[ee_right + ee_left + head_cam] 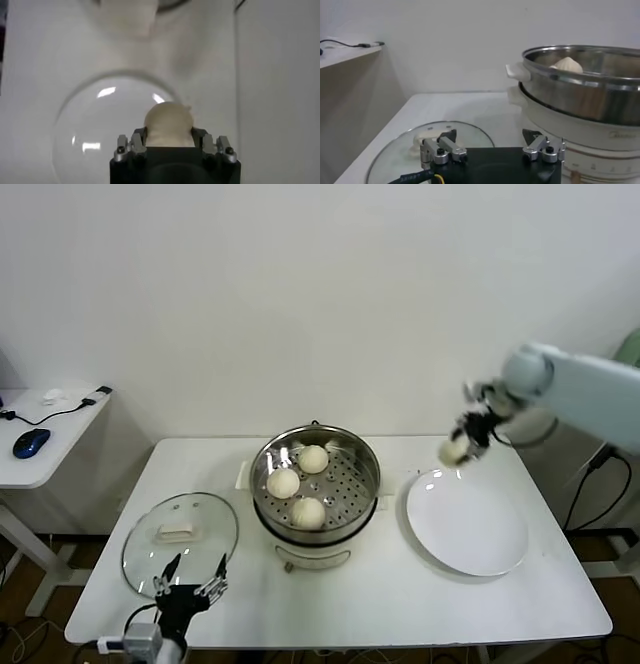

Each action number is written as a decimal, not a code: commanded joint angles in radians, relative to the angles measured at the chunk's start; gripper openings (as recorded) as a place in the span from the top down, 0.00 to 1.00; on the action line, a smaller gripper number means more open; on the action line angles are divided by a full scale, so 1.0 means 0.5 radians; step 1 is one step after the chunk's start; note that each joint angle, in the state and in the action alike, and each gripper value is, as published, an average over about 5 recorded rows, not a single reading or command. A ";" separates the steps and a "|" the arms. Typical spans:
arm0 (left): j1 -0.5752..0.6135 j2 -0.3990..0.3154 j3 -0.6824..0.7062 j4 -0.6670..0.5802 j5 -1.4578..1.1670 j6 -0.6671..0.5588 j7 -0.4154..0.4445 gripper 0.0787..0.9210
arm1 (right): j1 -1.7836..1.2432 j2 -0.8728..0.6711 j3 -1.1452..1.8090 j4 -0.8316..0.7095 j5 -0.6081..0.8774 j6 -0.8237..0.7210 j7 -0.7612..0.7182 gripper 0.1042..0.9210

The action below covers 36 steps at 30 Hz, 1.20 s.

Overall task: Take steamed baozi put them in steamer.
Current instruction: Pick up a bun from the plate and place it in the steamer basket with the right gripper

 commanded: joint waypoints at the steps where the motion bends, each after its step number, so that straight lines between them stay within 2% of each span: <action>1: -0.015 0.009 0.007 -0.013 -0.015 0.012 0.001 0.12 | 0.714 0.431 -0.327 0.614 0.852 -0.323 0.242 0.38; 5: -0.011 0.015 -0.002 -0.019 -0.021 0.004 0.003 0.12 | 0.563 0.624 -0.269 0.688 0.907 -0.454 0.400 0.38; 10: 0.013 0.011 -0.015 -0.036 -0.032 -0.002 0.001 0.12 | 0.264 0.738 -0.242 0.624 0.793 -0.559 0.532 0.38; 20: 0.042 -0.001 -0.018 -0.070 -0.037 -0.004 0.000 0.12 | -0.146 0.725 -0.174 0.364 0.415 -0.627 0.611 0.38; 36: 0.054 0.005 -0.029 -0.076 -0.045 -0.004 -0.005 0.12 | -0.349 0.758 -0.103 0.240 0.321 -0.661 0.663 0.38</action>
